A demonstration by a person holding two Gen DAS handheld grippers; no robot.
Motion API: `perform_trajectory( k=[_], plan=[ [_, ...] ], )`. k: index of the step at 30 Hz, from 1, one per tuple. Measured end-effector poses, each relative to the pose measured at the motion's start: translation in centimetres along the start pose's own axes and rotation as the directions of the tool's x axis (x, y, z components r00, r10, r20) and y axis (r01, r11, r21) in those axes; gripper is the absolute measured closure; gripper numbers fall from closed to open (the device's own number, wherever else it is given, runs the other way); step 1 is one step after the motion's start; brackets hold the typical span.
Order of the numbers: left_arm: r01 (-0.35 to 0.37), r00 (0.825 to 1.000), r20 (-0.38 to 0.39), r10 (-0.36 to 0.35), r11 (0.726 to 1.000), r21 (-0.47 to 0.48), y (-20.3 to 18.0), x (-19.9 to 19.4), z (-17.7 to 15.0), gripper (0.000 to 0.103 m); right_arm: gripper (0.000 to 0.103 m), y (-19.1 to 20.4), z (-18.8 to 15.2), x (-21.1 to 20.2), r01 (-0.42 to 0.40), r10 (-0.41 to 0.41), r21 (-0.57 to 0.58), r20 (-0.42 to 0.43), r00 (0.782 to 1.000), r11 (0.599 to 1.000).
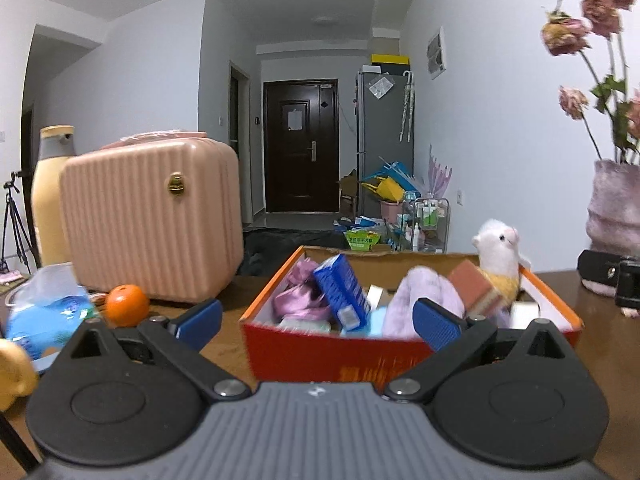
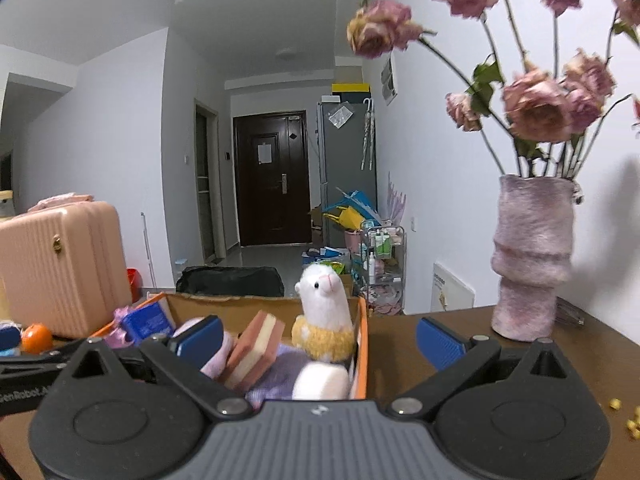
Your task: Organize soft objects
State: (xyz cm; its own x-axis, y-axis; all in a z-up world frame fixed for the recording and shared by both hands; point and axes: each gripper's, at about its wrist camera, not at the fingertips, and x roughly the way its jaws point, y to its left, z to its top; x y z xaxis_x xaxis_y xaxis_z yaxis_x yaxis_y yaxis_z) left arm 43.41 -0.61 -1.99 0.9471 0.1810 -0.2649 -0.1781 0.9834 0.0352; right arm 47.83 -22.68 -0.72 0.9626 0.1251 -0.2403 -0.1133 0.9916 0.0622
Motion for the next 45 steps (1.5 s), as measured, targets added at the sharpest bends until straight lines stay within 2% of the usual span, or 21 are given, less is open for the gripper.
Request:
perform_trajectory(
  k=[6,13,22,27,32,35,45],
  plan=[
    [0.008,1.0,-0.016,-0.008,1.0,0.004,1.8,-5.7,-1.9,0.0,0.0,0.7,-1.8,-6.2,-0.003,0.004,-0.037,0.006,1.0,0.999],
    [0.055,0.998,-0.006,-0.055,0.998,0.002,3.5,-13.4,-3.7,0.0,0.0,2.1,-3.7,-14.3,-0.034,0.036,-0.045,0.049,0.998,0.998],
    [0.12,0.989,0.079,-0.122,0.992,0.031,4.9,-26.4,-7.7,0.0,0.0,1.8,-7.1,-26.1,-0.081,0.081,-0.005,0.066,0.995,0.997],
    [0.114,0.987,0.108,-0.117,0.993,0.034,6.0,-31.2,-9.6,0.0,0.0,1.6,-9.2,-31.4,-0.061,0.062,-0.037,0.036,0.997,0.997],
    [0.121,0.986,0.108,-0.126,0.991,0.047,6.4,-33.6,-10.1,0.0,0.0,1.6,-10.4,-34.9,-0.04,0.039,-0.05,-0.004,0.999,0.998],
    [0.134,0.985,0.101,-0.139,0.99,0.05,6.3,-34.1,-10.3,0.0,0.0,1.5,-10.6,-36.3,-0.022,0.022,-0.053,0.003,1.0,0.998],
    [0.15,0.98,0.121,-0.156,0.987,0.053,6.0,-35.1,-10.2,0.0,0.0,1.5,-10.1,-37.8,-0.012,0.013,-0.06,0.024,1.0,0.998]
  ],
)
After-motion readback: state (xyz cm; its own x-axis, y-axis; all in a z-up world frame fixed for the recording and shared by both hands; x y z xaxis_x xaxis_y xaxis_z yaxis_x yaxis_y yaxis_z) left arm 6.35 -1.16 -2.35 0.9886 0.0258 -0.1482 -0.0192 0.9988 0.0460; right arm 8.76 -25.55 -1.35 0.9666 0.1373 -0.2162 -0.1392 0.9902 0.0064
